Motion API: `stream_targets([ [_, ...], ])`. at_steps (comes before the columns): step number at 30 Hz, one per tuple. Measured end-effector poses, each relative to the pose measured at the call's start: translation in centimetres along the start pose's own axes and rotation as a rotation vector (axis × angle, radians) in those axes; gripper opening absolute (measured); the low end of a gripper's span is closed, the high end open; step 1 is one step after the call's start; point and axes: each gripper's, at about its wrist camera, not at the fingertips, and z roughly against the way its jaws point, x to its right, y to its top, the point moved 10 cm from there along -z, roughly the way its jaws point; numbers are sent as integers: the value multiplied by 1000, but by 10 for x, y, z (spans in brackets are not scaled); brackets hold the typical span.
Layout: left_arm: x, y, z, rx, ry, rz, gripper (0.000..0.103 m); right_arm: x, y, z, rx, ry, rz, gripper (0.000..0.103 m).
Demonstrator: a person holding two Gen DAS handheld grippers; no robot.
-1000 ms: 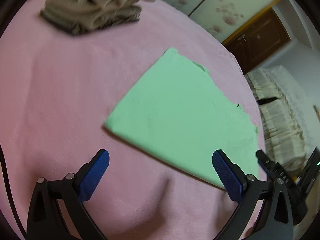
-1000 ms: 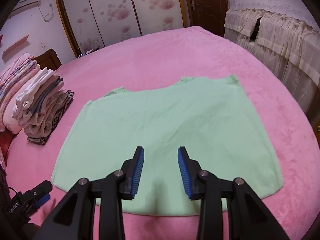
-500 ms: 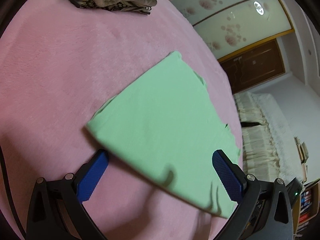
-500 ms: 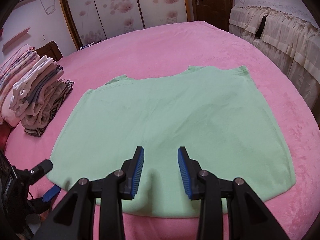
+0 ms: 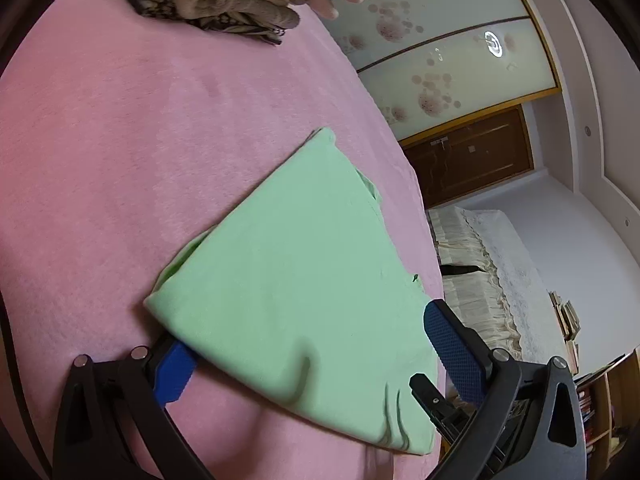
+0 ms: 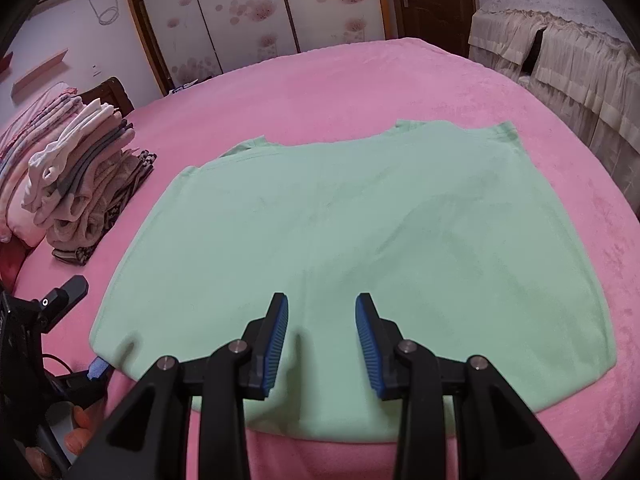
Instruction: Fold small clothes
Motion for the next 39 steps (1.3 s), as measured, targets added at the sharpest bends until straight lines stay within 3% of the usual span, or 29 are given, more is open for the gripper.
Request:
stream_targets([
  [2,2,1,-3,-2,-1,-13,96,3,-1,-2,-2,1,-10,35],
  [5,1,2,-5,-25,-2,-20,73,5,-2,-3,-2,4,-18,35],
  [7,-1,2,-9,-51,0,-13,45,6,-2,-4,-2,5,-16,35],
  [8,-3,1,-11,-67,4,-10,38,7,-2,-5,-1,5,-12,35],
  [10,-4,-1,-18,-98,17,-20,13,5,0,-7,2,8,-2,27],
  [16,13,0,-13,-67,106,-159,8,-4,14,-16,17,-12,63,14],
  [22,57,10,7,27,148,-303,6,-2,16,-44,-40,-23,80,11],
  [24,73,10,11,36,147,-347,6,3,8,-57,-88,-21,63,11],
  [29,121,3,9,53,169,-490,6,7,6,-55,-102,34,17,11],
  [35,189,-31,-26,-10,191,-671,6,32,8,-19,-66,121,-89,11],
  [39,235,-86,-64,-92,179,-808,6,80,10,25,13,116,-165,11],
])
